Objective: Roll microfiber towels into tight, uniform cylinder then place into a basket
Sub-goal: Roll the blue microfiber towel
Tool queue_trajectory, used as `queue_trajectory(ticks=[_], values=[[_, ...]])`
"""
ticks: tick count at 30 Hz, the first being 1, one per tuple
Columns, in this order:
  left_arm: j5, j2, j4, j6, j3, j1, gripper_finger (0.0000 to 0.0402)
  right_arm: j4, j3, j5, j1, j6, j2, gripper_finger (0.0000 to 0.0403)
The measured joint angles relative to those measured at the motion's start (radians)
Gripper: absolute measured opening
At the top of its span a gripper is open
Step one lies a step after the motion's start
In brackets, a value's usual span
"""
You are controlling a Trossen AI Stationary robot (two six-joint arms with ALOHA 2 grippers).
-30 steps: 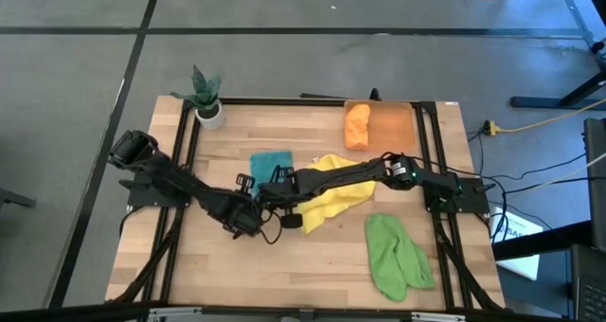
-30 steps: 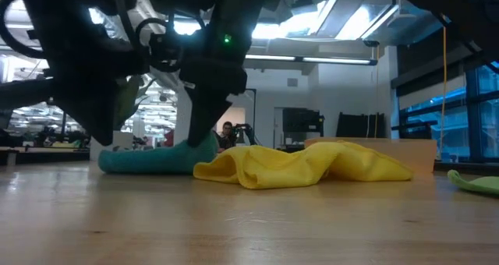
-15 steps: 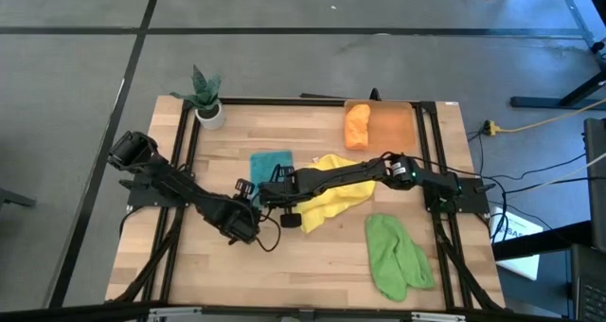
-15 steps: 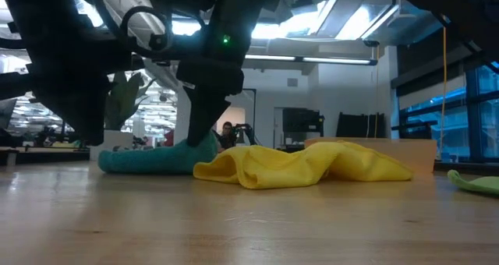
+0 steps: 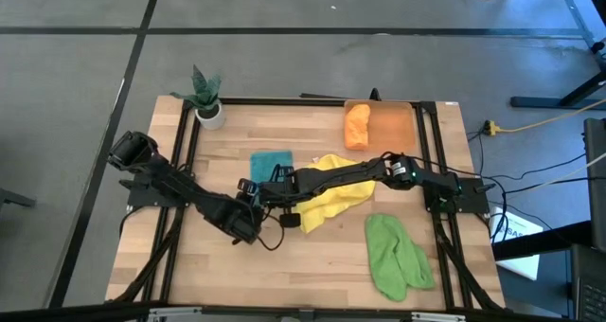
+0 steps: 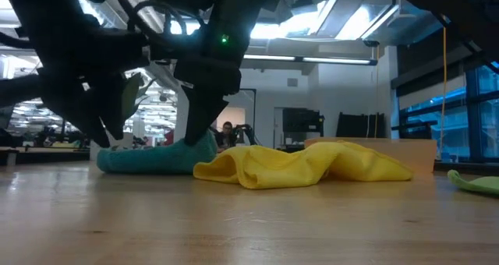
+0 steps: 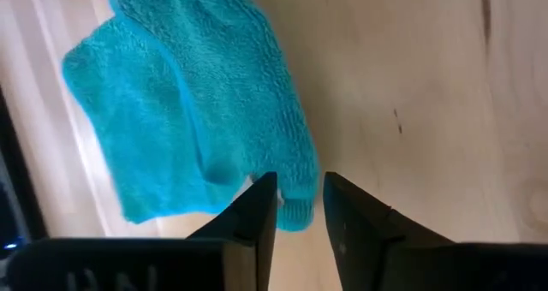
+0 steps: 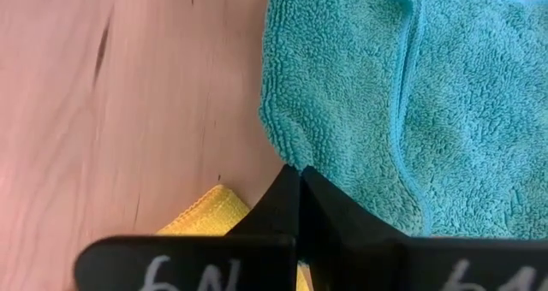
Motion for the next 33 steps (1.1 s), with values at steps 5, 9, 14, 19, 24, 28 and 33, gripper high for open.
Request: queue_trajectory(ticks=[5, 9, 14, 19, 24, 28, 33], values=[[0.007, 0.000, 0.072, 0.020, -0.062, 0.014, 0.0087, 0.000, 0.000, 0.000, 0.000, 0.000, 0.000, 0.0004], [0.006, 0.000, 0.078, 0.026, -0.067, 0.026, 0.0088, 0.000, 0.000, 0.001, 0.000, 0.000, 0.000, 0.0004], [0.007, 0.000, 0.078, 0.018, -0.067, 0.043, 0.0087, 0.000, 0.000, 0.001, 0.000, 0.000, 0.000, 0.0004], [0.012, 0.000, 0.076, -0.018, -0.068, 0.068, 0.0088, 0.000, 0.000, 0.006, -0.001, 0.001, 0.000, 0.0004], [0.019, 0.016, 0.112, -0.018, -0.069, 0.083, 0.0086, -0.003, 0.000, 0.008, -0.002, 0.001, -0.002, 0.0004], [-0.001, 0.045, 0.114, -0.022, -0.069, 0.084, 0.0084, -0.001, 0.000, 0.005, -0.001, 0.000, -0.002, 0.0004], [-0.025, 0.067, 0.114, -0.025, -0.069, 0.085, 0.0083, -0.001, 0.000, 0.001, 0.000, 0.001, -0.002, 0.0004]])
